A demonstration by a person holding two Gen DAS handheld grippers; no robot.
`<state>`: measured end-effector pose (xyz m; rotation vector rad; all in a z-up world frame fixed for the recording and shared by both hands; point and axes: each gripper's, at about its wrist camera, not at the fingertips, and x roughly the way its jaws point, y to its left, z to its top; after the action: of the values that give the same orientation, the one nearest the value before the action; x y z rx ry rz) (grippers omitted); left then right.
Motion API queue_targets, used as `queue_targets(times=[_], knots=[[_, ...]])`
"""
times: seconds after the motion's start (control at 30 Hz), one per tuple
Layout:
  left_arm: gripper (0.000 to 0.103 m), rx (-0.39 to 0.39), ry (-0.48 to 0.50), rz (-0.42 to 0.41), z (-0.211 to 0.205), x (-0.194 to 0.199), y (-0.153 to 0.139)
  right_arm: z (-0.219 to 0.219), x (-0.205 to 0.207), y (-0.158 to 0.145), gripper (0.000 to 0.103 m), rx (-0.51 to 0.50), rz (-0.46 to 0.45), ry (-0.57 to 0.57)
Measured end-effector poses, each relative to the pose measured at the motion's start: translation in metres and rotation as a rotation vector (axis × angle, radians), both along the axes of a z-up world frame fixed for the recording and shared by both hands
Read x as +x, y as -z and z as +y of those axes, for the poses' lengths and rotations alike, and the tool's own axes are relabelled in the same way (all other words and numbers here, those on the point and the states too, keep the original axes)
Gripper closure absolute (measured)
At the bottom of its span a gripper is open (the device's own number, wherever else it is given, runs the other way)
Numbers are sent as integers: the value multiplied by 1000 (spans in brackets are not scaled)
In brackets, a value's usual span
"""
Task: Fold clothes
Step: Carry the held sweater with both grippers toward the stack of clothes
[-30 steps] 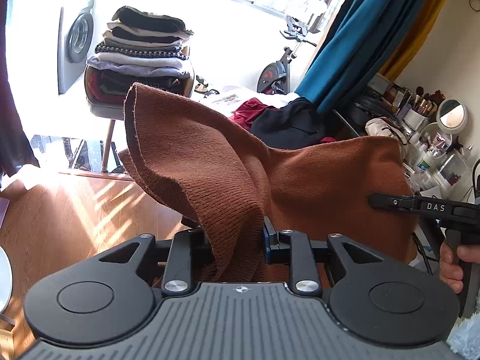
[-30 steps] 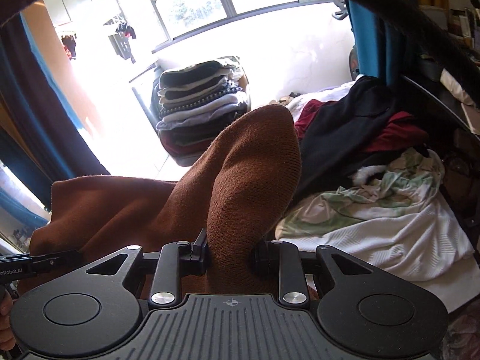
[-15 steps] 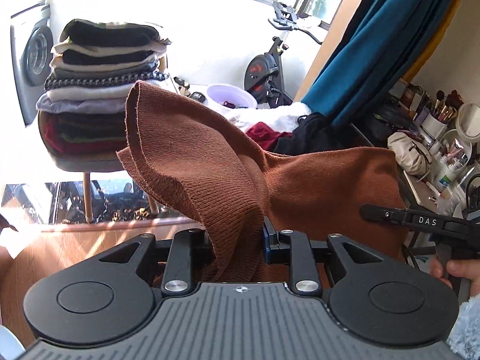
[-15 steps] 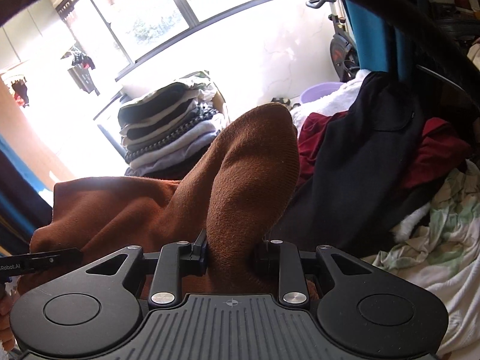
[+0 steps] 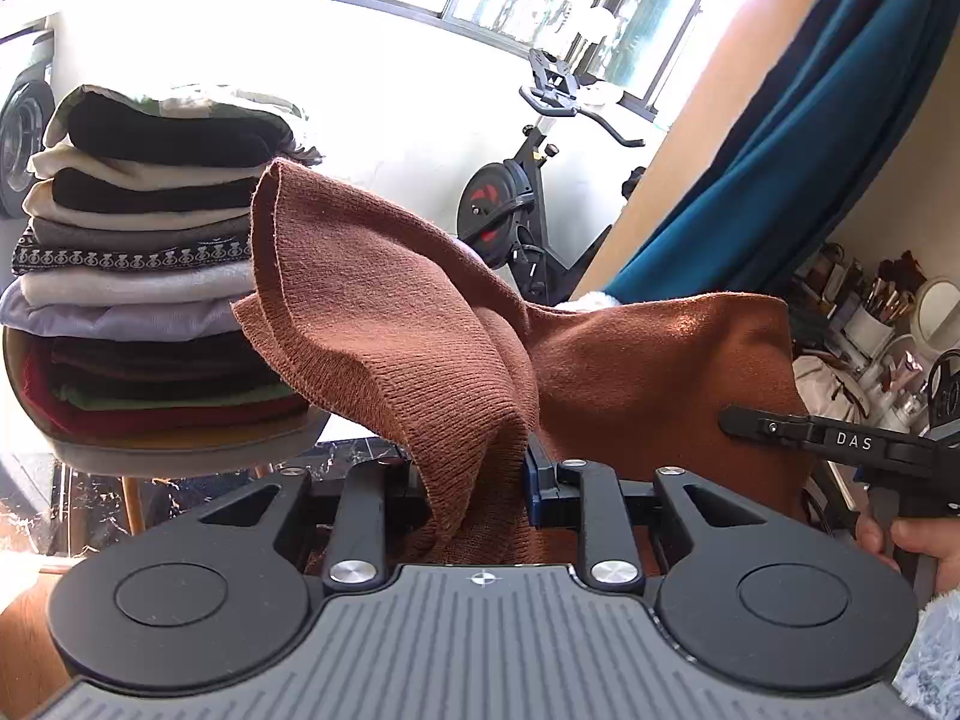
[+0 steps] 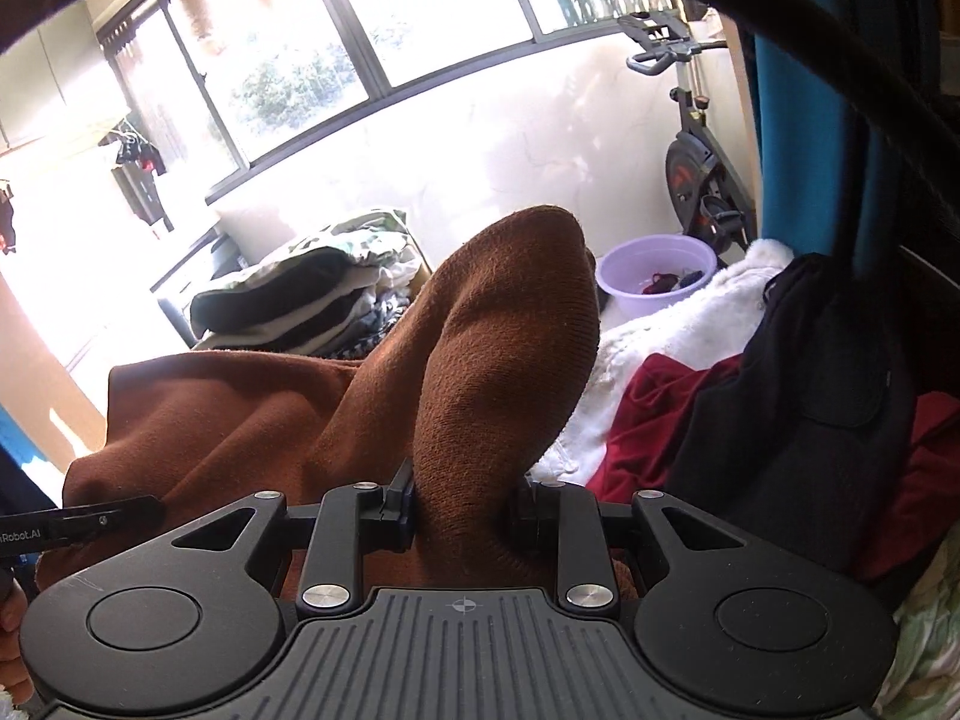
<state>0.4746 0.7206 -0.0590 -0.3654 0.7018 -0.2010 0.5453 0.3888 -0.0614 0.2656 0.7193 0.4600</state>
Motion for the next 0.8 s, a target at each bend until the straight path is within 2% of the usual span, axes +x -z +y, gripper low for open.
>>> queue_targets(times=[0.1,0.2,0.37,0.43,0.6,0.8], knots=[[77,-32,10,-13,42,34,9,35,34,-1,79,-12,-8,24],[77,-56,8,-23,94,74,5,80,70,-6,79,-21,1,54],[77,7,26,-132,179,125,-29,164,136,-34,79,-15,-19,23],[77,5,13,-175,213,144,-44,197,162,-52,79,8,-52,9],[77,36,-69,-239,280,193,-79,277,240,-93,79,72,-167,-46],[77,101,-182,-284,348,253,-119,364,349,-125,79,159,-237,-134]])
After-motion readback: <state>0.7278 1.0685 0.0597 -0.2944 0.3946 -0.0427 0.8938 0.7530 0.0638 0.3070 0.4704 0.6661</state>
